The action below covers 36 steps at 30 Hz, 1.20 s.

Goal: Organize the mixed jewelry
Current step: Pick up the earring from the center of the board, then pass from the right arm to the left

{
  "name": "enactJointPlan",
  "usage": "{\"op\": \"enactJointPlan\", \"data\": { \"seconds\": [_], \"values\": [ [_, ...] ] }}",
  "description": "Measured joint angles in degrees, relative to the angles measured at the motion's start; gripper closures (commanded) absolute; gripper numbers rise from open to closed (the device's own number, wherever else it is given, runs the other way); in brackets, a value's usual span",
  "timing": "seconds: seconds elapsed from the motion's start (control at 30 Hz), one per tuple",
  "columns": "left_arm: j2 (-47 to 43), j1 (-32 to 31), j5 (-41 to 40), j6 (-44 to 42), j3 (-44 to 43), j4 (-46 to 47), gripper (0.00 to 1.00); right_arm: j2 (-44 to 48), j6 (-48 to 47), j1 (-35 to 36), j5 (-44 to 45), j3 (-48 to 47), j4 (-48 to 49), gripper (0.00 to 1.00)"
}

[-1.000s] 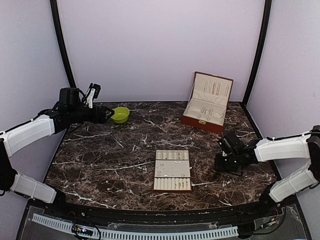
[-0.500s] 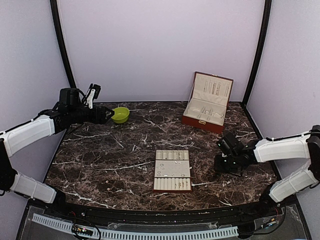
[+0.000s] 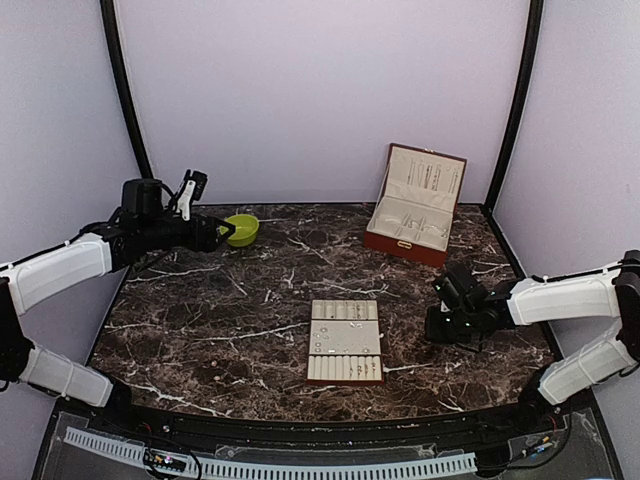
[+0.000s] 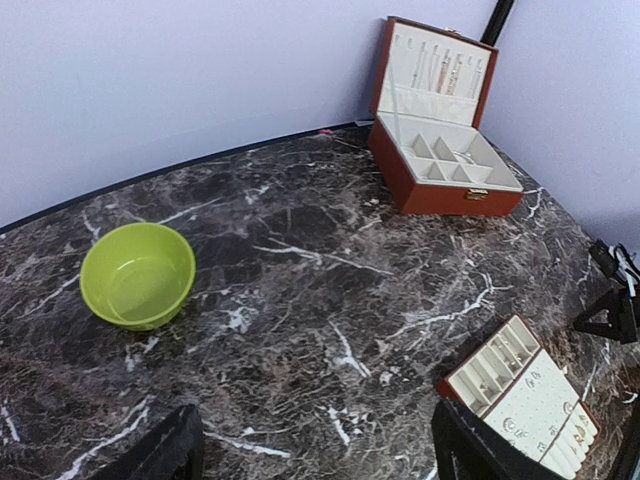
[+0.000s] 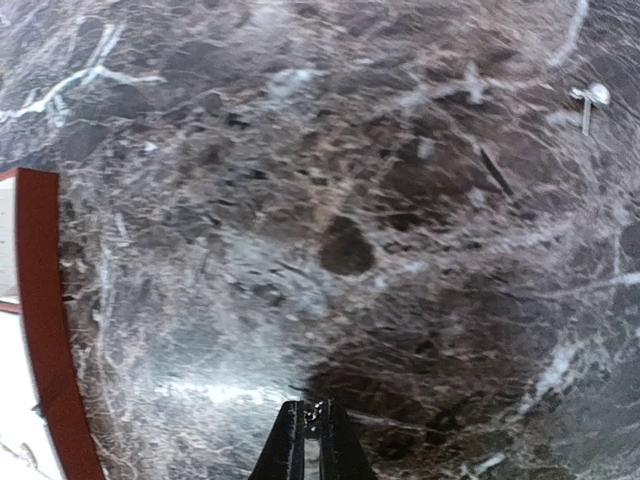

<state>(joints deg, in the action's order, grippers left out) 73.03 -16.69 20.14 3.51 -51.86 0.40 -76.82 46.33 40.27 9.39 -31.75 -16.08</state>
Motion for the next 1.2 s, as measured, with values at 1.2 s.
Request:
{"op": "enactJointPlan", "data": {
  "seconds": [1.2],
  "values": [
    [31.3,-32.79,18.32,3.23,-12.02,11.45,0.31,6.1,-16.41,7.06,-20.57,-1.49,20.13,0.96]
  ]
}}
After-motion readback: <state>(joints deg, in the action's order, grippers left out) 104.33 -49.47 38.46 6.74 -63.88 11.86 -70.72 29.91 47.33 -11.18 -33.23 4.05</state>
